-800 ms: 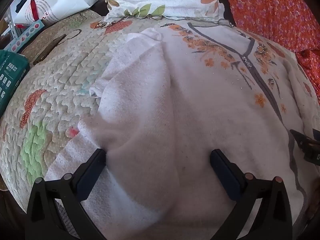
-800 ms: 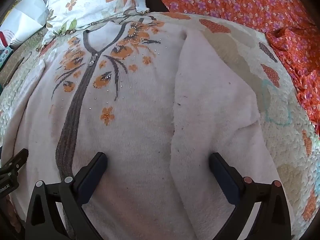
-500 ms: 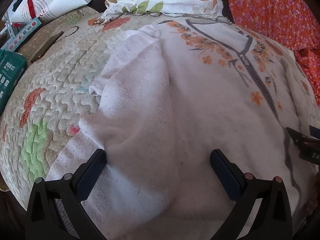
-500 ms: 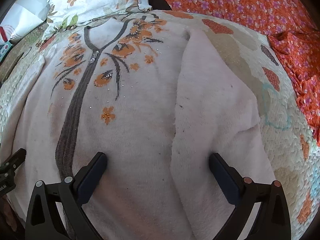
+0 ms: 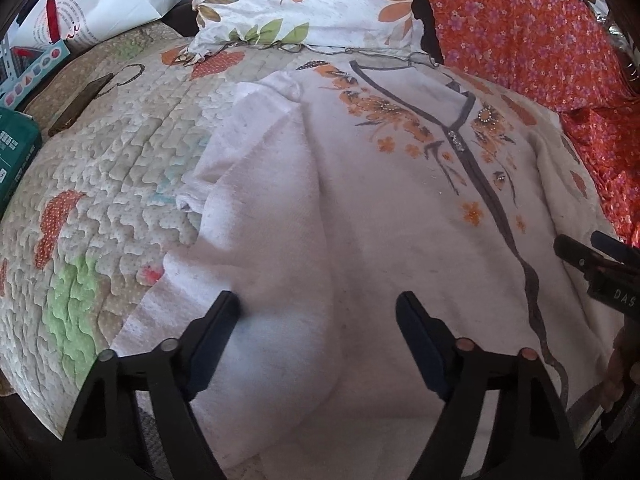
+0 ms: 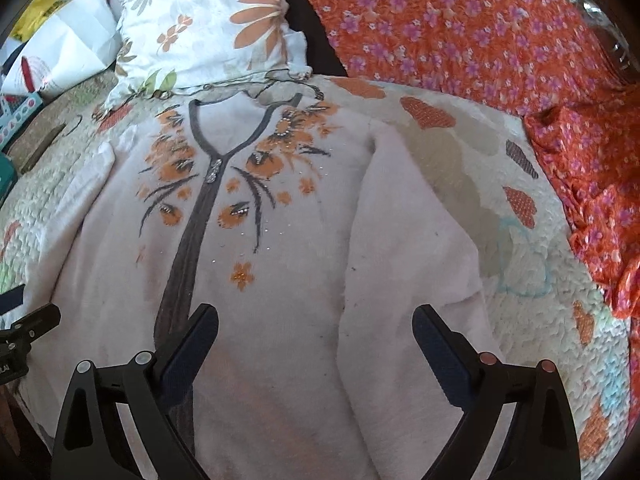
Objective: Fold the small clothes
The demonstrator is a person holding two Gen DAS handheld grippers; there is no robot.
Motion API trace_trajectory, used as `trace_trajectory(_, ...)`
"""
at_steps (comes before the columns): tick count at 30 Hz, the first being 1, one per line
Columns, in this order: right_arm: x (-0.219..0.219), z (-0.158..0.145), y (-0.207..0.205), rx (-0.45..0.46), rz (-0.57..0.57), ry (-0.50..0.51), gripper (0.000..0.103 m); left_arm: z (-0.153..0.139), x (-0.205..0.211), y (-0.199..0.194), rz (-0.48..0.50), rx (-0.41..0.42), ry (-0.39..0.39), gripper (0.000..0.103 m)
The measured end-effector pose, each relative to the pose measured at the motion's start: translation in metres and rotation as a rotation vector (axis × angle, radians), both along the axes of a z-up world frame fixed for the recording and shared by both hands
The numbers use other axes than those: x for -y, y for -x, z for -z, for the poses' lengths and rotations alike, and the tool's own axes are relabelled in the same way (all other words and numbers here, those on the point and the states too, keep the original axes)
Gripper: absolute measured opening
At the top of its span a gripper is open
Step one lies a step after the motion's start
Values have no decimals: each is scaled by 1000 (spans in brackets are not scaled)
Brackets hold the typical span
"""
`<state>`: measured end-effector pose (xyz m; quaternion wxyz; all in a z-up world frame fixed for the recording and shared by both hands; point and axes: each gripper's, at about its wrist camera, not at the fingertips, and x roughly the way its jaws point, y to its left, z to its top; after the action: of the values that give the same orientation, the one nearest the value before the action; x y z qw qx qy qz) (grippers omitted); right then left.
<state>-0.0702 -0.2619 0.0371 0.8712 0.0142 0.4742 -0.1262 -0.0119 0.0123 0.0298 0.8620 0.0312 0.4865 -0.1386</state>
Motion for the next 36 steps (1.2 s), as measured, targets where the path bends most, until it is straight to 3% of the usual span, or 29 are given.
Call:
trace_trajectory(10,4,-5,5,72,21,-51,99,2,-3,-2,-4,-12,-5,77)
trace_trajectory(29,7,-5,2,24,39,-43,99,6,-39,-18,-92,-51,11,77)
trace_trajectory(36,14,-7,3,35,58,-58,99,-2,-74,-40,-201,-78,68,77)
